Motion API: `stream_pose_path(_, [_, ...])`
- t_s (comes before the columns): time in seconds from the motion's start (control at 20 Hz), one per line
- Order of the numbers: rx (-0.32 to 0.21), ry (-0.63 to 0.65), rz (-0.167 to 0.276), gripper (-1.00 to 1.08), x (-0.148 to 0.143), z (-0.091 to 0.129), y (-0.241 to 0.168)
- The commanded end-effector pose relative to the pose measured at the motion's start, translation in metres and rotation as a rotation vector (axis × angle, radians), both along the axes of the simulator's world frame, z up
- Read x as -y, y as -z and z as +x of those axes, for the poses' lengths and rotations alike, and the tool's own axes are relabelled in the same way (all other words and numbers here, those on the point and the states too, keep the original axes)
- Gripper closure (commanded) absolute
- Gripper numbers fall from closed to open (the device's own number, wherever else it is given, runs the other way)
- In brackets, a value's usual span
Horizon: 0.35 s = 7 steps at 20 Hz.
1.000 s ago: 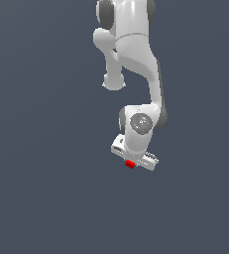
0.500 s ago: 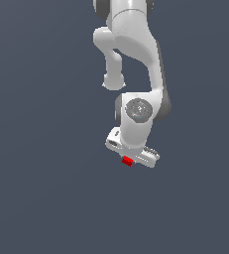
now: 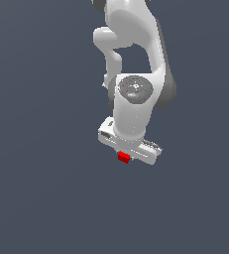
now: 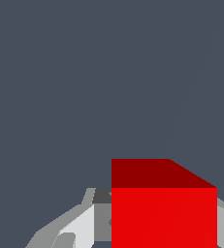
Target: Pick up the red cube and move it to a goal position.
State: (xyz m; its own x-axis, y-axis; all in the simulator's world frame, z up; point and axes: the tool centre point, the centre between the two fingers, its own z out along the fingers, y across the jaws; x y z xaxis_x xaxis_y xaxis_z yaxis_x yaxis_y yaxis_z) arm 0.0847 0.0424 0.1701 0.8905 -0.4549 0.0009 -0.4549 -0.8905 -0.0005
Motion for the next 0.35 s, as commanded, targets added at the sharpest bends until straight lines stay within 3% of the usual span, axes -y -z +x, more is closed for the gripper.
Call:
stream_pose_path(0.0, [-0.001, -0.001, 0.000, 1.08, 0.0024, 0.0025, -0.0097])
stream_pose_path(0.3, [-0.001, -0.001, 0.000, 1.08, 0.0038, 0.0054, -0.0153])
